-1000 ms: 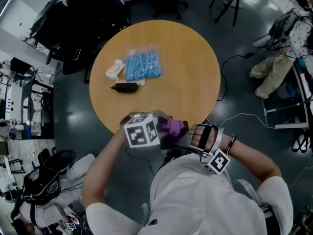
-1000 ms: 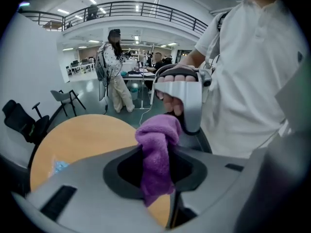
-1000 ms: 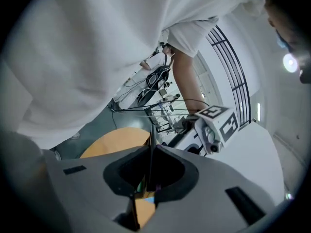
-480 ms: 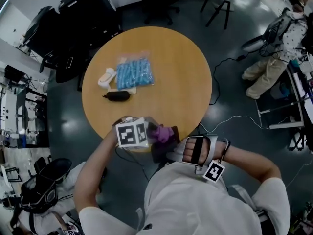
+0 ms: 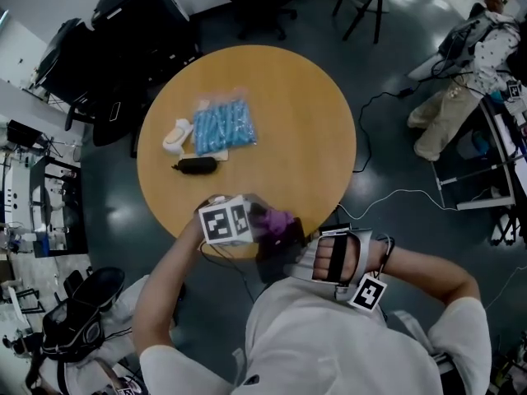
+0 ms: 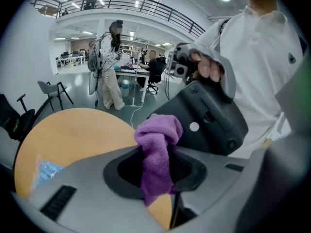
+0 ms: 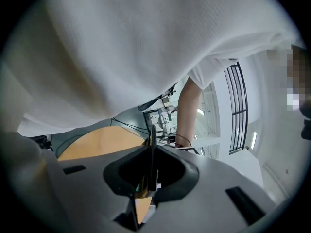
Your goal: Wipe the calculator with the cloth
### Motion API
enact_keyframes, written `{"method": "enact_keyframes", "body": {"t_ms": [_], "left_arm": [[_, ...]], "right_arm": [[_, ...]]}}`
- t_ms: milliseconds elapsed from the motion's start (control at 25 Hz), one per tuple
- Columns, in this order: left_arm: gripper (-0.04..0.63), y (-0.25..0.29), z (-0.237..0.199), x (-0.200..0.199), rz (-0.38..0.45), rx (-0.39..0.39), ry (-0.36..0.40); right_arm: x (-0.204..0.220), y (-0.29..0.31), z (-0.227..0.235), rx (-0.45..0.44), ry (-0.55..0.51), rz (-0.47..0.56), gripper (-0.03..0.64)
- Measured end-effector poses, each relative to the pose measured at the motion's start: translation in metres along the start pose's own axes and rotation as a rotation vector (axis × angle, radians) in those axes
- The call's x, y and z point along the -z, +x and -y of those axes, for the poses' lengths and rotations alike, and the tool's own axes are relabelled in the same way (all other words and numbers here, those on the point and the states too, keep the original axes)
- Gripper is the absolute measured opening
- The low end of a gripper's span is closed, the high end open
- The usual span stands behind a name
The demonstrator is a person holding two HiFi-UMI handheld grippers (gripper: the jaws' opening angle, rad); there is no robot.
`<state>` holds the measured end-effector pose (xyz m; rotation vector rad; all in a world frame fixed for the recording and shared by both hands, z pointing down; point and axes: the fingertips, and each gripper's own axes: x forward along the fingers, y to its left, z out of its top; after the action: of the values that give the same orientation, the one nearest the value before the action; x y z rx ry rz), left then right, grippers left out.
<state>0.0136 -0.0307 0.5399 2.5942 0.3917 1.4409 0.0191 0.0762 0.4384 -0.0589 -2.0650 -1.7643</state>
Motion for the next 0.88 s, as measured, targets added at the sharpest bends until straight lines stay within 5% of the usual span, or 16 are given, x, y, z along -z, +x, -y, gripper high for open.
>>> {"method": "enact_keyframes", "body": {"t_ms": [160, 280, 440, 600, 880], "left_arm": [[0.112, 0.001, -0.022, 0.012, 0.044, -0.075, -0.049], [0.112, -0.03, -0.03, -0.002, 0.177, -0.115, -0.081], [0.112, -0.072, 0.005, -0.047, 0.282, -0.05, 0.028], [0.112, -0.066, 0.024, -0.059, 0.232, 0.014, 0.099], [0.112, -0.029, 0.015, -0.031, 0.135, 0.041, 0.056]], "right_arm": [[0.001, -0.005, -0.004, -0.028, 0.011, 0.007, 0.052], [0.01, 0.001, -0.012, -0.057, 0.039, -0.008, 0.052], [0.021, 0.015, -0.016, -0.072, 0.048, -0.019, 0.052], [0.018, 0.023, -0.013, -0.069, 0.022, 0.003, 0.052], [0.004, 0.023, -0.009, -0.064, -0.014, 0.038, 0.052]]}}
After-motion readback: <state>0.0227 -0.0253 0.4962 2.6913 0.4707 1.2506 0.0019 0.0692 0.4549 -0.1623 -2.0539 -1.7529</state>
